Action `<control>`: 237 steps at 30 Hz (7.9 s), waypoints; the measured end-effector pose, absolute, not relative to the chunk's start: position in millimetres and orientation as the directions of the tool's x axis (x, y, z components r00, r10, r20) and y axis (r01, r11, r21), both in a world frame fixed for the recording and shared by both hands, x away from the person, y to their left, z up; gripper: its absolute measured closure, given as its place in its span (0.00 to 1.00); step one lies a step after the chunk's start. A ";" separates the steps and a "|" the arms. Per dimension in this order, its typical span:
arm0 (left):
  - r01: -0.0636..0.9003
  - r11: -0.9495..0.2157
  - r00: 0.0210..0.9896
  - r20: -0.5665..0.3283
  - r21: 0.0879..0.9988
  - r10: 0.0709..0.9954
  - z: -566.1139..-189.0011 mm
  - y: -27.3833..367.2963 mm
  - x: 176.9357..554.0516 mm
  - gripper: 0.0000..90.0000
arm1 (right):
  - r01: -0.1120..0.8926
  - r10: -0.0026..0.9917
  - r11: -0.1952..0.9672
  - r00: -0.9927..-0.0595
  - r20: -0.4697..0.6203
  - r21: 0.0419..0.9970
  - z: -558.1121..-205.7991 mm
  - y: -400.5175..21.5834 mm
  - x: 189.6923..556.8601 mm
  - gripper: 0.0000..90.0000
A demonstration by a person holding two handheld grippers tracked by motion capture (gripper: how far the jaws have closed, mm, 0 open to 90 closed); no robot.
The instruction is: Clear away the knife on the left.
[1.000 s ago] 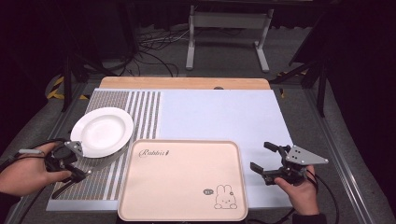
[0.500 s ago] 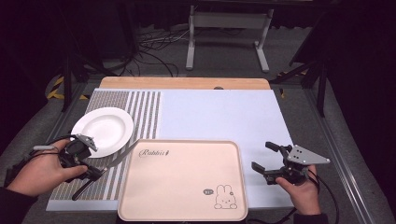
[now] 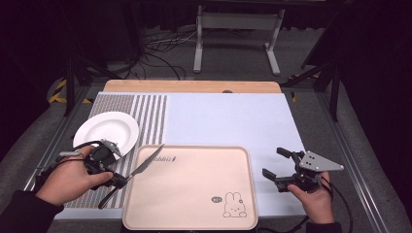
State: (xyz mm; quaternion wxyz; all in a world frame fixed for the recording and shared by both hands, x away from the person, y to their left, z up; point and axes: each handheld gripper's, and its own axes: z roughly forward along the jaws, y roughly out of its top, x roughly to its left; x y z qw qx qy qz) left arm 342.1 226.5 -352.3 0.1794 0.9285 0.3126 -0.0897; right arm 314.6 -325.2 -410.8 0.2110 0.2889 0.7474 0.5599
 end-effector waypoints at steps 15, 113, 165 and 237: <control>0.598 -0.754 0.796 -0.314 0.271 0.518 -368.2 183.3 345.8 0.89 | 0.200 0.668 0.198 -0.744 0.017 0.960 -410.8 -326.5 314.7 0.08; 0.432 -0.821 0.902 -0.210 0.374 0.379 -413.0 143.6 332.5 0.45 | 0.185 0.650 0.186 -0.759 0.020 0.965 -409.1 -326.0 312.1 0.05; 0.363 -0.869 0.932 -0.147 0.336 0.332 -430.5 157.3 340.0 1.00 | 0.185 0.645 0.194 -0.764 0.017 0.963 -409.9 -325.4 312.1 0.06; 0.447 -0.795 0.893 -0.155 0.411 0.422 -410.4 196.2 337.3 0.78 | 0.207 0.652 0.207 -0.758 0.023 0.956 -415.2 -324.9 313.6 0.06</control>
